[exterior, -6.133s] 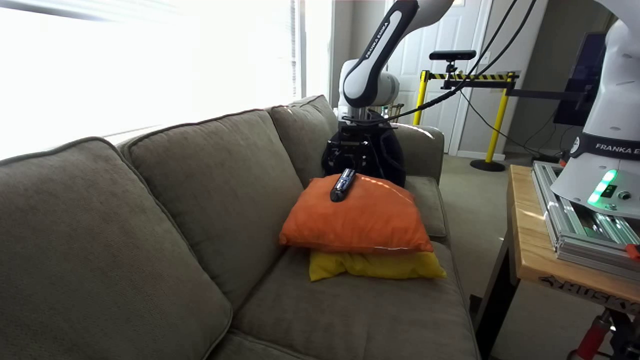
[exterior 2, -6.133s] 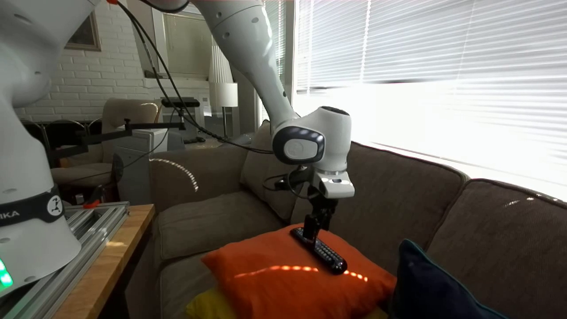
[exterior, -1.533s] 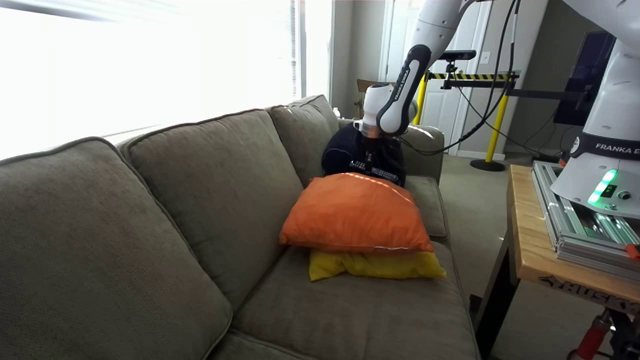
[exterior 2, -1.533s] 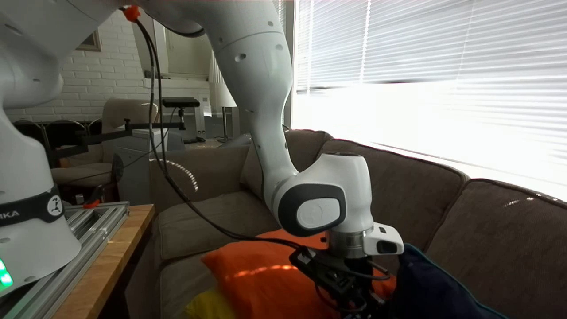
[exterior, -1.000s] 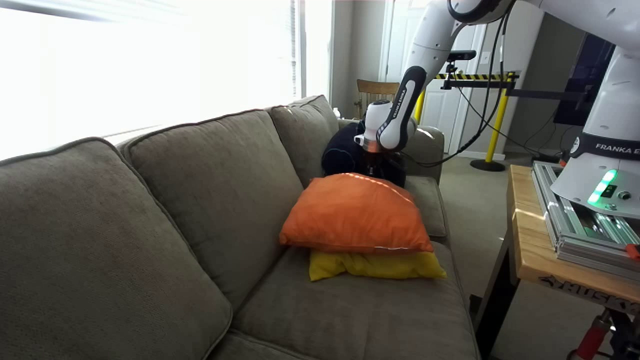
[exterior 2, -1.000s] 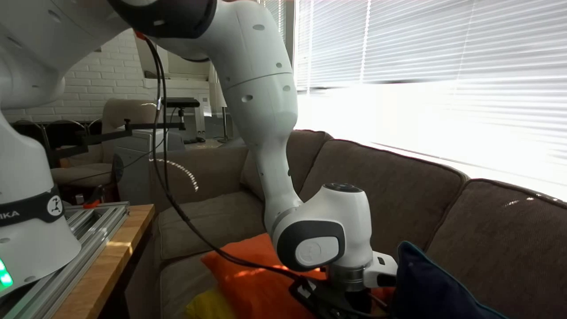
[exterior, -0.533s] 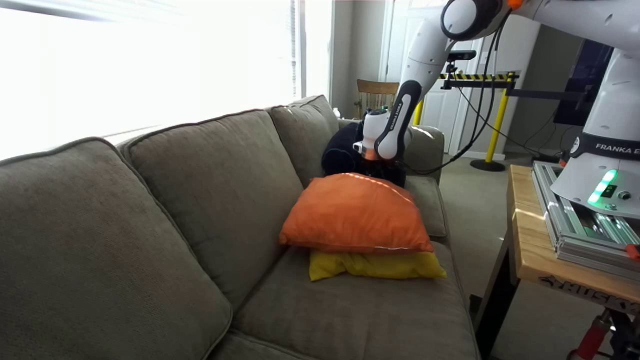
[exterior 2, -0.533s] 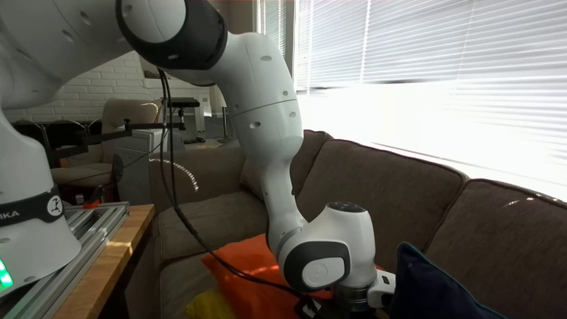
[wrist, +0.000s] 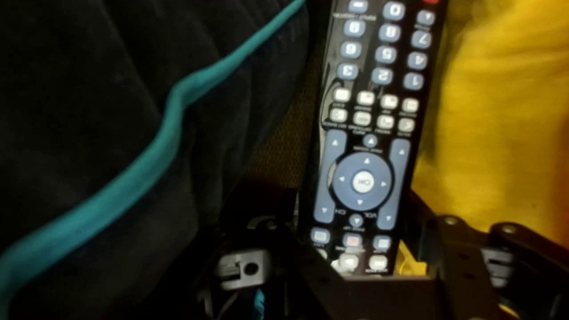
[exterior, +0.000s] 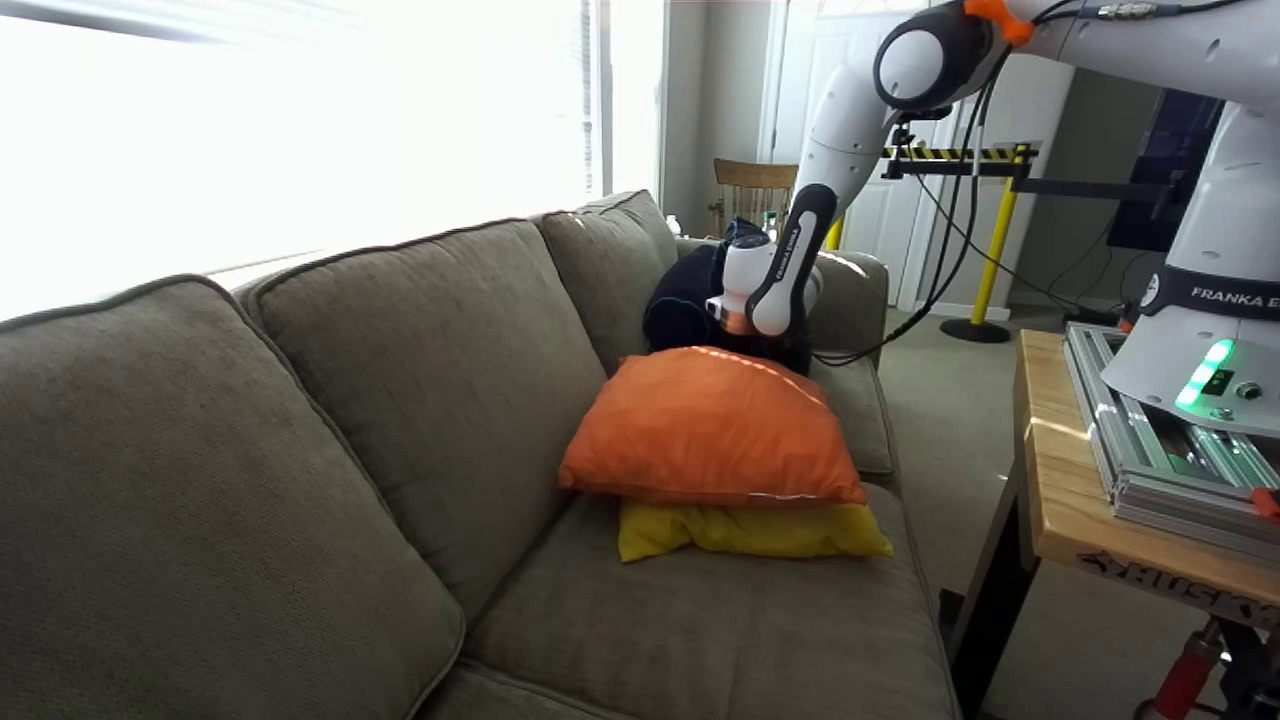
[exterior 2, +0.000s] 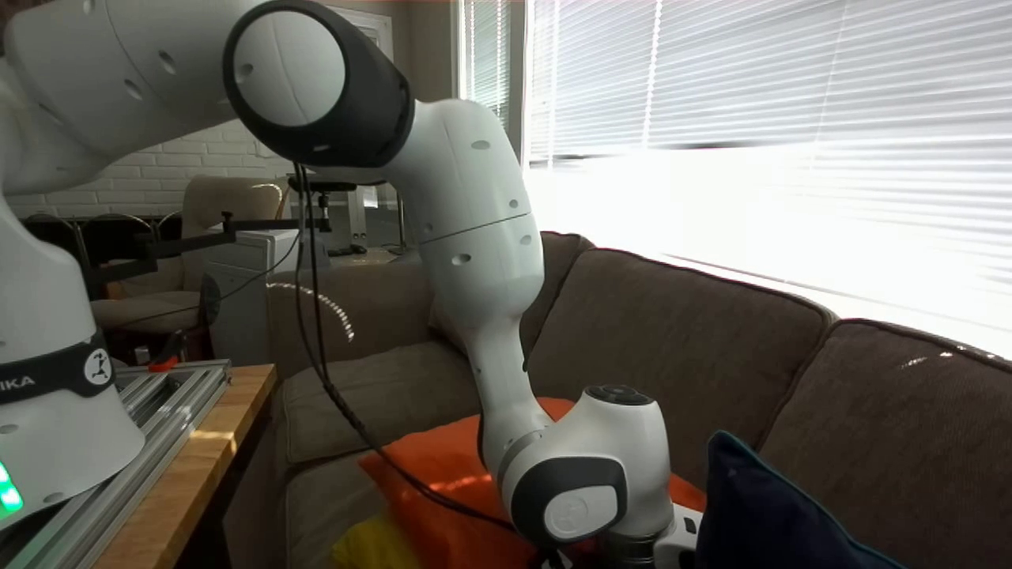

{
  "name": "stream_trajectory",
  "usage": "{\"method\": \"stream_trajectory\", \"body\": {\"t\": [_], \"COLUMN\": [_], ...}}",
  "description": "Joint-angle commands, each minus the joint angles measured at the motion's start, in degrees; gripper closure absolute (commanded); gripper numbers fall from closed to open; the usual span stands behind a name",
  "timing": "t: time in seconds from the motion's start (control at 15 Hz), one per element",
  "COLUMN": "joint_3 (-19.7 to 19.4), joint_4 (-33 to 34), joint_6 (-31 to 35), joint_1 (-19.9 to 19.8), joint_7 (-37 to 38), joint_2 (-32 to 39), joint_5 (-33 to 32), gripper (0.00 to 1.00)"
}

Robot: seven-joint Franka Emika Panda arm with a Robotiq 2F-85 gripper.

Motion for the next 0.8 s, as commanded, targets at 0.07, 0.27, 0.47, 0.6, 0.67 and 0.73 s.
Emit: {"method": "stream_trajectory", "body": {"t": [0.07, 0.27, 0.47, 0.6, 0.67, 0.73], "joint_3": [-0.8, -0.8, -1.7, -1.6, -1.9, -2.9], "joint_4": [4.2, 3.6, 1.3, -1.2, -2.2, -3.5], "joint_6": [-0.6, -0.4, 1.7, 3.0, 3.6, 4.4], "joint_1": [1.0, 1.6, 2.9, 3.3, 3.8, 4.7], "joint_7": [3.5, 5.4, 7.6, 8.3, 8.8, 9.6], "joint_2": [2.9, 2.1, 0.1, -2.5, -3.7, -5.2], "joint_5": [2.0, 2.6, 2.9, 3.0, 3.2, 3.3], "gripper": [0.16, 0.02, 0.00, 0.00, 0.00, 0.00]}}
